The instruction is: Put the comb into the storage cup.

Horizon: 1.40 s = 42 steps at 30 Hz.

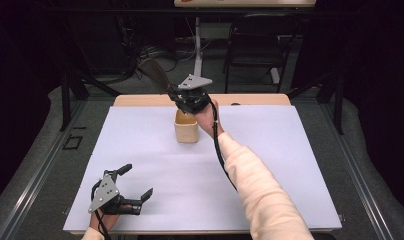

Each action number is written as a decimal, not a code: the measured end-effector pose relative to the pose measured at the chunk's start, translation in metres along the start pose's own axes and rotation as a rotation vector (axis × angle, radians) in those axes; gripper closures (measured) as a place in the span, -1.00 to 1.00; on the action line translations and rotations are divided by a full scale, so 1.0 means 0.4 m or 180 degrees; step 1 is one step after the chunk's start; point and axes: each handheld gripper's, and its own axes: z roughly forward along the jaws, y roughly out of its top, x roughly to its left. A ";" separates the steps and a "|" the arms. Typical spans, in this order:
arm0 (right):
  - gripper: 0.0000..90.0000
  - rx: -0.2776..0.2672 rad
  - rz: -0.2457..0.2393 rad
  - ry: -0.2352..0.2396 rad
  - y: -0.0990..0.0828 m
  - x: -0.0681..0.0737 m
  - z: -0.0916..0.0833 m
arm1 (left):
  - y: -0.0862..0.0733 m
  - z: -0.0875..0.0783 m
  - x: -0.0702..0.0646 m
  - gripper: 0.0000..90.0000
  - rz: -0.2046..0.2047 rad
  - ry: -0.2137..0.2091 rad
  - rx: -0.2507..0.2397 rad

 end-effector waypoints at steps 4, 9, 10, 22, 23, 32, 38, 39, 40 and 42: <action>0.61 0.0027 0.0012 0.0009 -0.006 -0.001 0.006 | 0.000 0.000 0.000 -1.00 -0.0005 -0.0003 -0.0004; 0.61 0.0057 0.0020 0.0030 -0.015 -0.004 0.011 | 0.000 0.000 0.000 -1.00 -0.0008 -0.0007 -0.0005; 0.61 0.0073 0.0017 0.0032 -0.019 -0.004 0.012 | 0.000 0.000 0.001 -1.00 -0.0010 -0.0005 -0.0004; 0.61 0.0162 0.0062 0.0007 -0.047 -0.018 0.025 | -0.001 0.001 0.001 -1.00 -0.0011 -0.0004 0.0010; 0.61 0.0179 0.0051 0.0004 -0.048 -0.019 0.026 | -0.002 0.001 0.001 -1.00 -0.0017 -0.0003 0.0007; 0.61 0.0266 0.0032 -0.0015 -0.060 -0.024 0.036 | -0.001 -0.001 0.001 -1.00 -0.0011 0.0006 0.0008; 0.61 0.0317 0.0052 -0.0027 -0.065 -0.027 0.040 | -0.001 -0.002 0.001 -1.00 -0.0010 0.0003 0.0010; 0.61 0.0330 0.0055 -0.0026 -0.067 -0.029 0.041 | -0.001 -0.002 0.001 -1.00 -0.0007 0.0005 0.0004; 0.61 0.0340 0.0061 -0.0027 -0.068 -0.029 0.042 | -0.001 -0.002 0.001 -1.00 -0.0010 0.0008 0.0004; 0.61 0.0344 0.0058 -0.0026 -0.071 -0.030 0.044 | -0.001 -0.003 0.001 -1.00 -0.0011 0.0010 0.0008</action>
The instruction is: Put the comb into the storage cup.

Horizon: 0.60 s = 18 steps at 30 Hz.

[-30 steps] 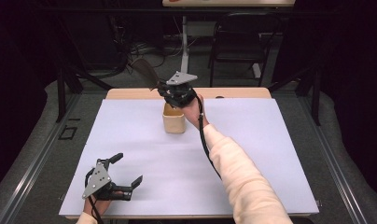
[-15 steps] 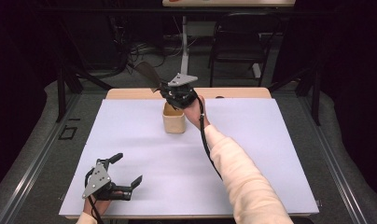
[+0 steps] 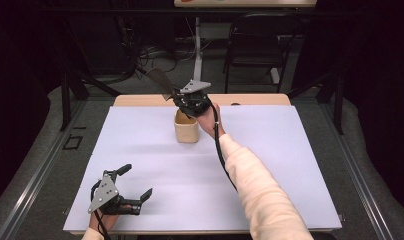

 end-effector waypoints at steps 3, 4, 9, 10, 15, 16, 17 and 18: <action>0.61 0.0024 0.0003 0.0000 -0.004 0.000 0.003 | 0.000 0.000 0.000 -1.00 0.0004 0.0000 0.0001; 0.61 0.0032 -0.0002 0.0006 -0.006 0.000 0.004 | 0.000 0.000 0.000 -1.00 0.0001 -0.0001 0.0002; 0.61 0.0064 0.0002 0.0012 -0.013 -0.002 0.007 | 0.000 0.000 0.000 -1.00 0.0002 -0.0002 0.0001; 0.61 0.0069 0.0003 0.0015 -0.015 -0.002 0.008 | 0.000 0.000 0.000 -1.00 -0.0004 -0.0001 0.0001; 0.61 0.0099 0.0024 0.0023 -0.026 -0.003 0.011 | 0.000 0.000 0.000 -1.00 -0.0002 -0.0002 0.0005; 0.61 0.0108 0.0023 0.0025 -0.028 -0.002 0.011 | 0.000 0.000 0.000 -1.00 0.0000 0.0000 0.0007; 0.61 0.0118 0.0036 0.0025 -0.029 -0.001 0.010 | 0.000 0.000 -0.001 -1.00 0.0002 0.0001 0.0005; 0.61 0.0109 0.0036 0.0031 -0.031 -0.002 0.010 | 0.000 0.000 -0.001 -1.00 0.0005 0.0003 0.0006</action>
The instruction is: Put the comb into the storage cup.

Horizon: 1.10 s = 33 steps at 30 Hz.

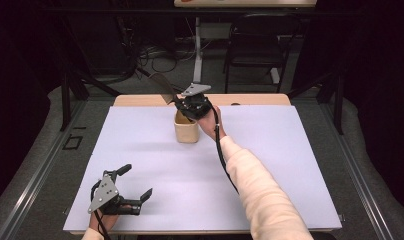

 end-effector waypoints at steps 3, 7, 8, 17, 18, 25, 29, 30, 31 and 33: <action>0.61 0.0013 0.0012 0.0007 -0.004 -0.001 -0.002 | 0.000 0.000 0.000 -1.00 0.0002 0.0000 0.0004; 0.61 0.0030 0.0015 0.0018 -0.011 -0.004 -0.004 | 0.000 0.001 0.000 -1.00 0.0001 -0.0001 0.0008; 0.61 0.0035 0.0019 0.0019 -0.013 -0.003 -0.004 | 0.000 0.001 0.000 -1.00 0.0001 0.0000 0.0007; 0.61 0.0064 0.0025 0.0040 -0.022 -0.002 0.001 | 0.000 0.001 0.000 -1.00 -0.0002 -0.0005 0.0009; 0.61 0.0066 0.0028 0.0045 -0.023 -0.002 0.001 | 0.000 0.001 0.000 -1.00 -0.0004 -0.0002 0.0007; 0.60 0.0084 0.0040 0.0062 -0.028 0.000 0.004 | -0.001 0.002 -0.001 -1.00 -0.0011 -0.0004 0.0008; 0.60 0.0104 0.0045 0.0066 -0.030 0.001 0.005 | -0.001 0.002 -0.001 -1.00 -0.0011 -0.0003 0.0006; 0.60 0.0108 0.0056 0.0065 -0.031 0.001 0.006 | -0.001 0.002 -0.001 -1.00 -0.0009 -0.0004 0.0007; 0.60 0.0113 0.0061 0.0066 -0.031 0.002 0.006 | -0.001 0.002 0.000 -1.00 -0.0002 -0.0005 0.0007; 0.60 0.0120 0.0045 0.0064 -0.031 0.003 0.007 | 0.000 0.000 0.000 -1.00 0.0002 0.0004 -0.0001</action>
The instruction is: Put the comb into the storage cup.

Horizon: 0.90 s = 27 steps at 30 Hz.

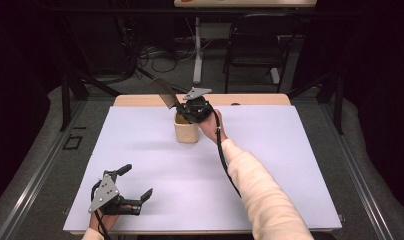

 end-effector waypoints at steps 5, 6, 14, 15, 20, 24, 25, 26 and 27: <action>0.60 0.0002 -0.0022 0.0011 0.003 0.005 0.000 | 0.000 0.001 0.000 -1.00 0.0003 -0.0003 0.0005; 0.60 0.0007 -0.0012 0.0003 0.003 0.005 0.000 | 0.000 0.000 0.000 -1.00 0.0002 -0.0002 0.0006; 0.60 0.0057 0.0007 -0.0001 -0.001 0.002 0.003 | 0.000 0.000 -0.001 -1.00 0.0004 -0.0006 0.0002; 0.60 0.0062 0.0009 -0.0003 -0.002 0.003 0.002 | 0.001 0.000 -0.001 -1.00 0.0006 -0.0004 0.0003; 0.55 0.0092 0.0015 -0.0002 0.001 0.004 -0.003 | 0.000 0.000 0.000 -1.00 -0.0004 0.0001 0.0003; -0.05 0.0203 0.0116 0.0011 0.008 0.002 -0.020 | 0.001 -0.002 -0.001 -1.00 0.0008 -0.0001 -0.0001; -0.19 0.0207 0.0160 0.0038 0.009 -0.001 -0.030 | 0.001 -0.002 -0.001 -1.00 0.0004 0.0001 -0.0002; -0.35 0.0211 0.0182 0.0028 0.012 -0.002 -0.040 | 0.001 -0.002 -0.001 -1.00 0.0005 0.0000 -0.0001; -0.46 0.0205 0.0180 0.0030 0.014 -0.003 -0.051 | 0.001 -0.001 -0.001 -1.00 0.0007 -0.0002 0.0002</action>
